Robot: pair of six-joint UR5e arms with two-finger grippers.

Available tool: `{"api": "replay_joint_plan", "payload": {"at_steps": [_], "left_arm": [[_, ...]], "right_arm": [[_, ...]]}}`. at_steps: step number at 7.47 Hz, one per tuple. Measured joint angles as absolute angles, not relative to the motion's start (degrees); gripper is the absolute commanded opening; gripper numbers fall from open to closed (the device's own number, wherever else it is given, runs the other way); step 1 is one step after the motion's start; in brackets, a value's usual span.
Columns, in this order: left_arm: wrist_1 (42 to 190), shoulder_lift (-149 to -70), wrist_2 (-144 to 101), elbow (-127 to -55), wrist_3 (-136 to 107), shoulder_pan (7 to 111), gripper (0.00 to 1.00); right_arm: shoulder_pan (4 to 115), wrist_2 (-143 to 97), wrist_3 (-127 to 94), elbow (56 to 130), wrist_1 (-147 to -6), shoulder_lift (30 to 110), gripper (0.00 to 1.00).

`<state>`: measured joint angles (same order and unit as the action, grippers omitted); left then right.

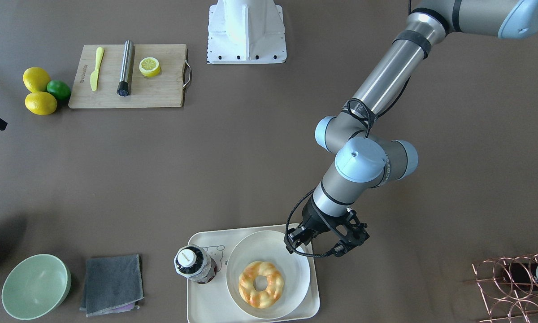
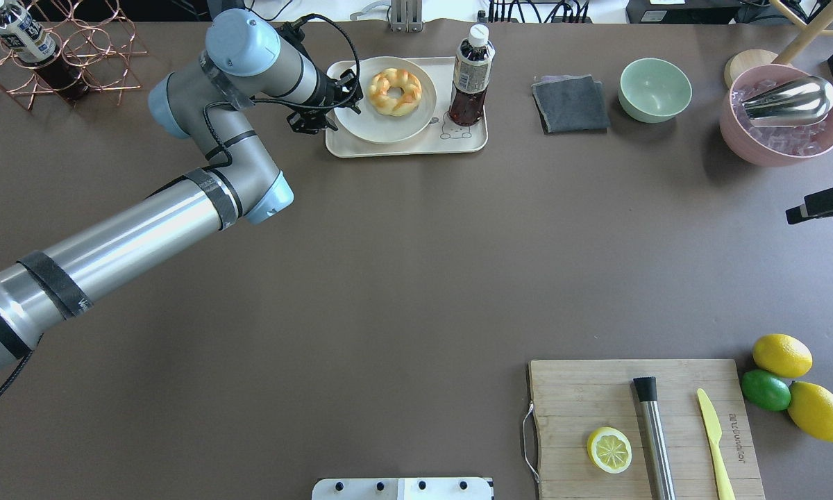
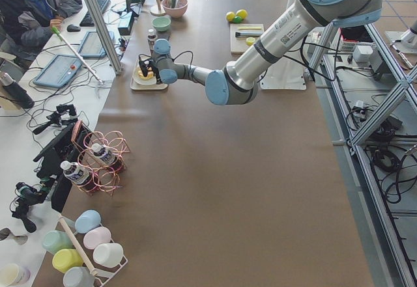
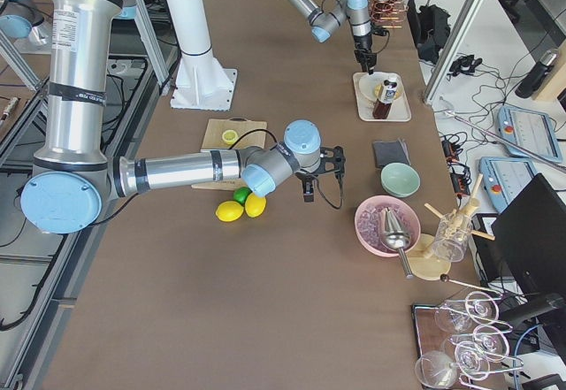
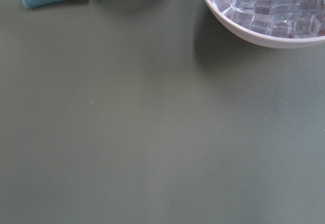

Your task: Place donut on tray

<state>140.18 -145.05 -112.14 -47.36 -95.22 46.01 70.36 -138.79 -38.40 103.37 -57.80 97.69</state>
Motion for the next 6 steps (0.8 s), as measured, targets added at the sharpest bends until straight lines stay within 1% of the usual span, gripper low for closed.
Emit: {"api": "replay_joint_plan", "payload": {"at_steps": [1, 2, 3, 4, 5, 6], "left_arm": [[140.06, -144.93, -112.63, -48.83, -95.17, 46.20, 0.91], [138.85, -143.47, -113.61, -53.08, -94.79, 46.54, 0.91], [135.92, -139.67, -115.68, -60.14, -92.39, 46.84, 0.91], [129.98, -134.11, -118.96, -69.33, -86.54, 47.83, 0.92], [121.78, -128.42, -122.43, -78.87, -77.59, 50.31, 0.96], [111.51, -122.52, -125.74, -89.21, -65.37, 53.85, 0.96]], "right_arm": [[71.00, -138.91, -37.45, 103.13, -58.00, 97.84, 1.00], [72.24, -139.02, -35.85, 102.44, -58.20, 98.03, 1.00], [74.02, -139.05, -33.10, 100.76, -58.36, 97.95, 1.00], [75.80, -139.04, -29.80, 98.56, -58.70, 97.82, 1.00], [77.50, -138.97, -26.07, 96.79, -60.11, 97.29, 1.00], [79.54, -138.38, -20.78, 95.69, -63.74, 96.59, 1.00]]}}
